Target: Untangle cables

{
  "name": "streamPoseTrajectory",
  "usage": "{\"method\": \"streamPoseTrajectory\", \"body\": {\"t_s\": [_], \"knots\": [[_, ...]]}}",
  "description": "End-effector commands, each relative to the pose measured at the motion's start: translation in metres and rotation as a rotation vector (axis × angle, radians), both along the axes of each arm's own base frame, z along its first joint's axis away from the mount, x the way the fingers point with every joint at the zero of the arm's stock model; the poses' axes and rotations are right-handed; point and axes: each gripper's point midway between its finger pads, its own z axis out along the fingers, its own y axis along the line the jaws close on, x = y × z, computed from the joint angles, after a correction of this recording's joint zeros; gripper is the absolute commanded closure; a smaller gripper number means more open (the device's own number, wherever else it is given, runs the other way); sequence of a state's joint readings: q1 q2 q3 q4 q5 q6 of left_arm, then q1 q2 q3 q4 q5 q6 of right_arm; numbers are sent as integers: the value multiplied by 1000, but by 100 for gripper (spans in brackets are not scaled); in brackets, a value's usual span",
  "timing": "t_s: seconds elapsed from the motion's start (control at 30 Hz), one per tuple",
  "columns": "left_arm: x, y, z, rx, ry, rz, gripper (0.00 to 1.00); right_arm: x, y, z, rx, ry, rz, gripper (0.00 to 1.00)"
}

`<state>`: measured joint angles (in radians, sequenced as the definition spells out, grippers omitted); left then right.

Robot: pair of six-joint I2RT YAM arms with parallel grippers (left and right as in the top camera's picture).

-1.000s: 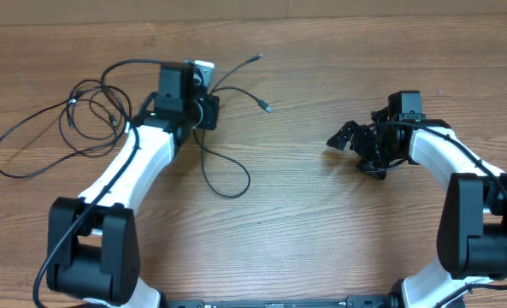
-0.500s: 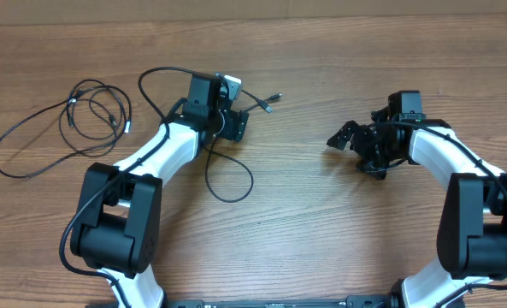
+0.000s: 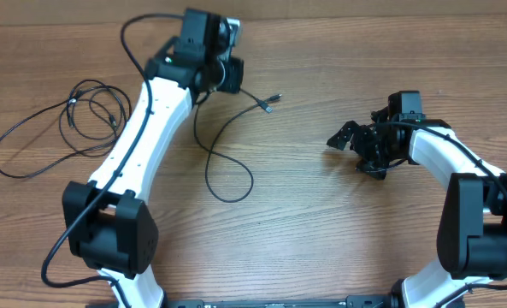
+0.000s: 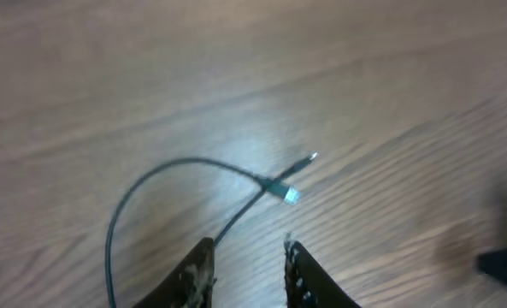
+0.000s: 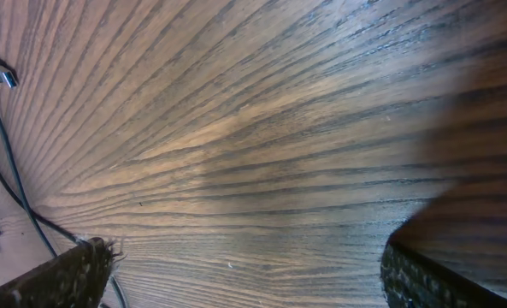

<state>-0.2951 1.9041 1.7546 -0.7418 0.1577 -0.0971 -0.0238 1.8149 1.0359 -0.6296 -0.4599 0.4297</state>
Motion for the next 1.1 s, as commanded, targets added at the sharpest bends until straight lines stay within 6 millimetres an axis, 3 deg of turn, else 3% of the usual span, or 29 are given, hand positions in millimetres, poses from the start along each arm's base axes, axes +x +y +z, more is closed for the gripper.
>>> {"method": "streamPoseTrajectory", "body": {"t_s": [0.0,0.17,0.3,0.53,0.63,0.8,1.07], "knots": [[6,-10,13,-62,-8,34,76,-13,-18,-27,-103,64,-13,0],[19,-30,-4,-91,-14,33,76,-13,-18,-27,-103,64,-13,0],[30,-52,-33,-94,-8,6,66,-13,-18,-27,-103,64,-13,0],[47,-81,-91,-89,0,-30,63,-13,-18,-27,-103,64,-13,0],[57,-83,-111,-88,-7,-18,64,-13,-18,-27,-102,64,-13,0],[68,-70,-136,-74,12,117,73,-13,-18,-27,-103,64,-13,0],[60,-72,-177,-37,81,120,75,-13,-18,-27,-103,64,-13,0]]}}
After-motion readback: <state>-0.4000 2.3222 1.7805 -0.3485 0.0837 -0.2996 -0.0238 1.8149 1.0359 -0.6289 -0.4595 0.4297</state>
